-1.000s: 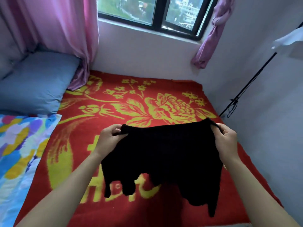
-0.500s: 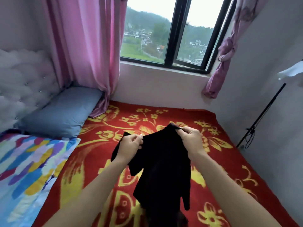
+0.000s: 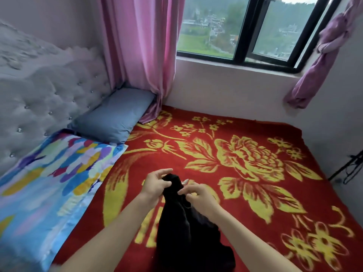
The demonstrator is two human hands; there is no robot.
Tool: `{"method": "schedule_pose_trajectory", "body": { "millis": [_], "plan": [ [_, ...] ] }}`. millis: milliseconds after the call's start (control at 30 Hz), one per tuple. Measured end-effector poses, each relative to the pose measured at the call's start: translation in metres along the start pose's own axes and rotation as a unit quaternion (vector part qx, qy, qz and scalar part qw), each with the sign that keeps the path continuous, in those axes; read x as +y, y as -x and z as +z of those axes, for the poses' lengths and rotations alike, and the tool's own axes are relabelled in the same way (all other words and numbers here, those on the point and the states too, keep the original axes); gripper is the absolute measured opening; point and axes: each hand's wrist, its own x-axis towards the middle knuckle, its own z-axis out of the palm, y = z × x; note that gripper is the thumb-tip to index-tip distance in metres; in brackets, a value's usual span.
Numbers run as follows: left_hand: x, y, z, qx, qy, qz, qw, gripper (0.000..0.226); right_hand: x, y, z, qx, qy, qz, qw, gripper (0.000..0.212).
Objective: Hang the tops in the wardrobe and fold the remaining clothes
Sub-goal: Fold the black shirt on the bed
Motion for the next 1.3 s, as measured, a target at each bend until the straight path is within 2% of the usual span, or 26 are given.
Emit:
{"method": "schedule_pose_trajectory", "body": {
  "millis": [67, 133, 167, 267, 333, 433, 467, 567, 633, 767, 833, 967, 1167, 1233, 1300],
  "plan": [
    [0.004, 0.002, -0.013, -0.028, -0.089, 0.037, 0.995, 0.05, 0.018, -0.003, -0.02, 0.047, -0.007, 0.042, 0.998, 0.032],
    [0.018, 0.006, -0.023, -0.114, -0.188, 0.081, 0.972, 0.056, 0.037, -0.013, -0.037, 0.067, 0.041, 0.067, 0.995, 0.03],
    [0.027, 0.008, -0.026, -0.157, -0.245, 0.101, 0.951, 0.059, 0.046, -0.018, -0.042, 0.053, 0.067, 0.073, 0.994, 0.034],
    [0.058, 0.014, -0.03, -0.217, -0.379, 0.171, 0.883, 0.064, 0.056, -0.032, -0.036, -0.052, 0.143, 0.064, 0.986, 0.071],
    [0.08, 0.019, -0.031, -0.22, -0.424, 0.223, 0.85, 0.067, 0.058, -0.039, -0.024, -0.127, 0.187, 0.052, 0.973, 0.09],
    [0.109, 0.027, -0.037, -0.232, -0.443, 0.27, 0.823, 0.07, 0.064, -0.047, -0.013, -0.177, 0.206, 0.061, 0.961, 0.099],
    [0.117, 0.03, -0.041, -0.24, -0.446, 0.27, 0.819, 0.074, 0.065, -0.049, -0.014, -0.179, 0.169, 0.064, 0.967, 0.097],
    [0.132, 0.037, -0.055, -0.269, -0.449, 0.251, 0.814, 0.085, 0.052, -0.058, -0.023, -0.159, -0.058, 0.075, 0.983, 0.083],
    [0.138, 0.04, -0.062, -0.286, -0.441, 0.234, 0.818, 0.086, 0.038, -0.066, -0.027, -0.144, -0.117, 0.072, 0.98, 0.076],
    [0.146, 0.045, -0.067, -0.306, -0.42, 0.22, 0.826, 0.075, 0.01, -0.071, -0.004, -0.269, 0.017, 0.019, 0.963, 0.075],
    [0.152, 0.046, -0.07, -0.3, -0.41, 0.219, 0.833, 0.066, 0.002, -0.07, 0.013, -0.317, 0.04, 0.002, 0.947, 0.067],
    [0.161, 0.055, -0.087, -0.262, -0.396, 0.234, 0.849, 0.069, -0.001, -0.073, 0.028, -0.359, 0.077, 0.0, 0.93, 0.061],
    [0.155, 0.054, -0.124, -0.202, -0.434, 0.214, 0.851, 0.073, 0.011, -0.077, -0.002, -0.337, 0.154, 0.02, 0.929, 0.033],
    [0.151, 0.05, -0.133, -0.168, -0.48, 0.205, 0.837, 0.071, 0.018, -0.074, -0.028, -0.305, 0.12, 0.028, 0.944, 0.019],
    [0.143, 0.046, -0.139, -0.142, -0.496, 0.199, 0.833, 0.066, 0.023, -0.067, -0.052, -0.271, 0.038, 0.031, 0.961, 0.013]
  ]
}}
